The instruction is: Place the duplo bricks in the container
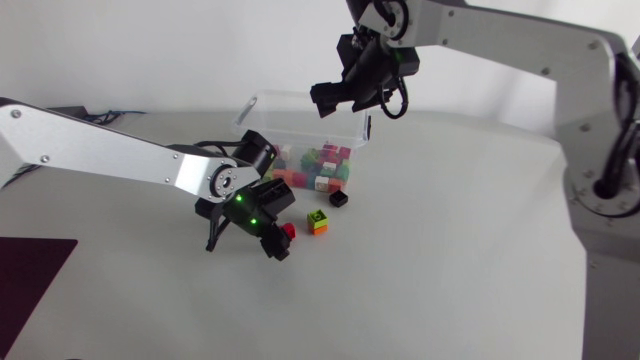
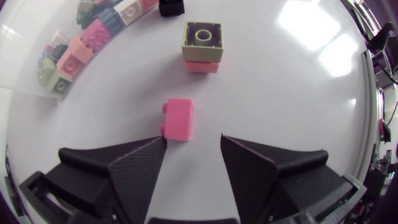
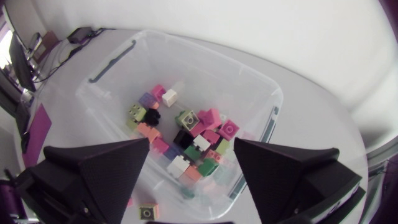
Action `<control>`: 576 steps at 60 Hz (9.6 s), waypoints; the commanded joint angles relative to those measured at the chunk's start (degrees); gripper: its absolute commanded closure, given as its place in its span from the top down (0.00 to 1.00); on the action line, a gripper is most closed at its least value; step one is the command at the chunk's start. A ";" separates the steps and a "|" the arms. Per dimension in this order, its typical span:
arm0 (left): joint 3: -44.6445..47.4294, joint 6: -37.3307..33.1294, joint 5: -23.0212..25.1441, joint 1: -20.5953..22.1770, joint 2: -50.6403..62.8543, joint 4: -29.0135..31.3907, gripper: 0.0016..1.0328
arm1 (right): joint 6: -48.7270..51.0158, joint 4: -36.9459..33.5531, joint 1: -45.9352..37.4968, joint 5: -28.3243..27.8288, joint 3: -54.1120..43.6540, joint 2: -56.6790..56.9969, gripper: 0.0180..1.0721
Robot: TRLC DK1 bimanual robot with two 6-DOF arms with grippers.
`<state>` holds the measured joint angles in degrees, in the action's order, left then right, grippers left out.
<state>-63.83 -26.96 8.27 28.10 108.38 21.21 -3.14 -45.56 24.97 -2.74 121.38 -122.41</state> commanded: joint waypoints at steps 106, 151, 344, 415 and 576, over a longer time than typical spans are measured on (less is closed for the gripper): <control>-3.23 -7.58 6.23 -1.20 1.05 0.50 0.80 | 12.54 20.25 10.27 -6.49 -60.30 26.70 0.96; -10.43 -5.65 1.66 0.20 8.34 6.82 0.32 | 11.57 18.14 11.06 -6.40 -57.40 24.68 0.96; -17.47 14.30 9.57 -15.00 -5.37 -16.82 0.28 | 5.07 -9.37 10.27 -0.60 -12.40 -13.56 0.30; -16.41 14.30 7.46 -13.68 -6.95 -10.75 0.95 | 4.37 6.01 2.10 -5.25 -20.31 14.48 0.30; 49.95 13.69 -1.59 -20.54 -69.35 -34.75 0.95 | 8.67 58.39 1.40 3.62 -69.88 17.56 0.96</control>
<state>-15.68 -14.94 7.01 7.55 40.25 -13.56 5.17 12.25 25.71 0.86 50.61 -101.43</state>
